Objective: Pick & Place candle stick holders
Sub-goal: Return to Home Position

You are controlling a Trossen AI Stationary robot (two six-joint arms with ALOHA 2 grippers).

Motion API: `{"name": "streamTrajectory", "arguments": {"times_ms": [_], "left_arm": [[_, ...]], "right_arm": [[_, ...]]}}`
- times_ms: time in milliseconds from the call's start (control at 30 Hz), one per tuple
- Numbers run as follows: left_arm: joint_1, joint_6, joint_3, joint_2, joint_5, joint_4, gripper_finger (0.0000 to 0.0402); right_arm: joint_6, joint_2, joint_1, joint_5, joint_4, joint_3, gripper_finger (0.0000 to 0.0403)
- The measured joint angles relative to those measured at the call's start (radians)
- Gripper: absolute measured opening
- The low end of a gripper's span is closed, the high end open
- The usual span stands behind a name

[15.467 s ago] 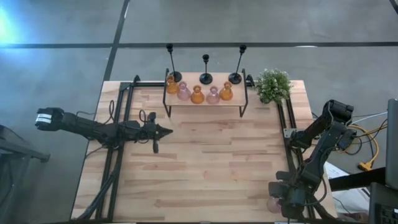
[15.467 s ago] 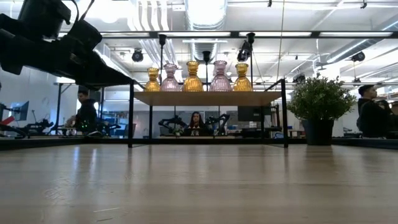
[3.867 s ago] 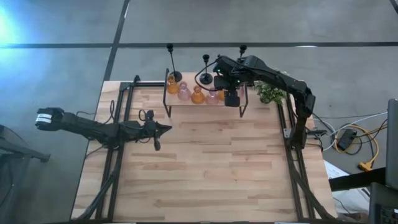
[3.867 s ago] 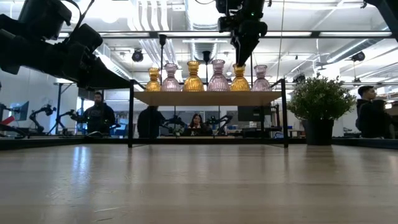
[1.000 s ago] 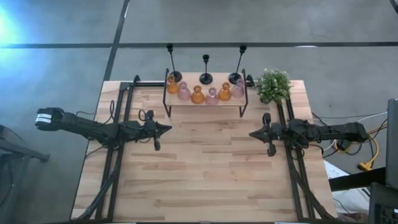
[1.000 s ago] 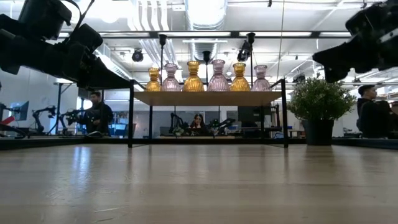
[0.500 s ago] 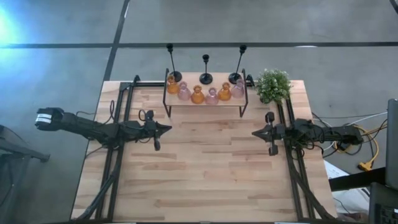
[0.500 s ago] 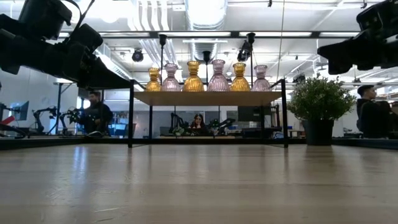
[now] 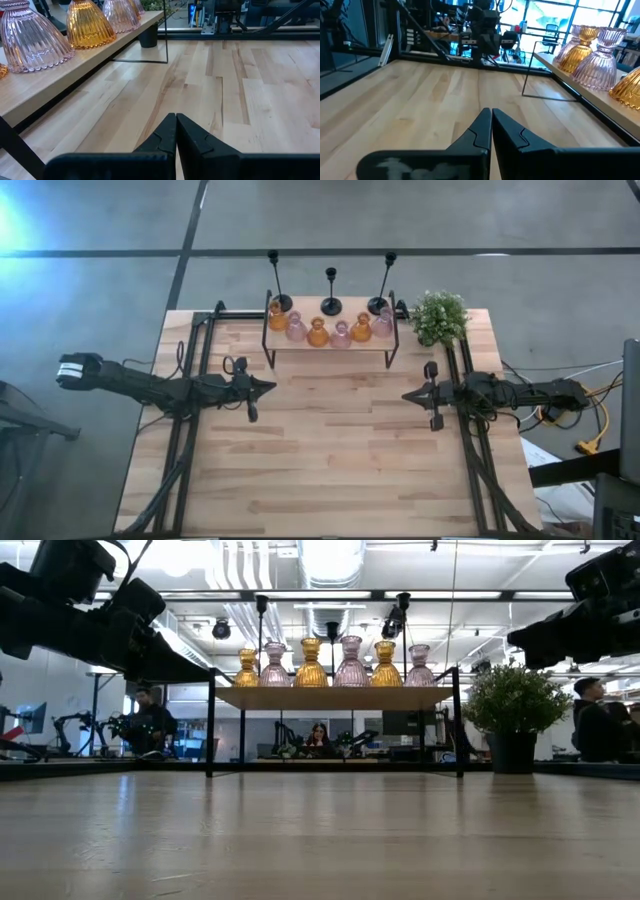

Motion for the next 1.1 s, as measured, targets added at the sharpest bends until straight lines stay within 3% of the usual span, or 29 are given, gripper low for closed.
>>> {"name": "streamTrajectory", "arguments": {"times_ms": [200,633,900,1100], "left_arm": [[0.0,-0.001,-0.011,-0.09,0.005,-0.041,0.0012],[0.0,-0.051,-0.115,-0.533,0.013,-0.171,0.0012],[0.0,0.041,-0.116,-0.708,0.342,-0.331,0.0012],[0.0,0.044,-0.116,-0.806,0.346,-0.439,0.0012]], "right_arm": [[0.002,0.006,0.0,0.0,0.001,0.0,0.0008],[0.003,0.006,0.0,0.0,0.0,0.0,0.0008],[0.0,0.007,0.0,0.0,0.0,0.0,0.0009],[0.001,0.007,0.0,0.0,0.0,0.0,0.0009]]}}
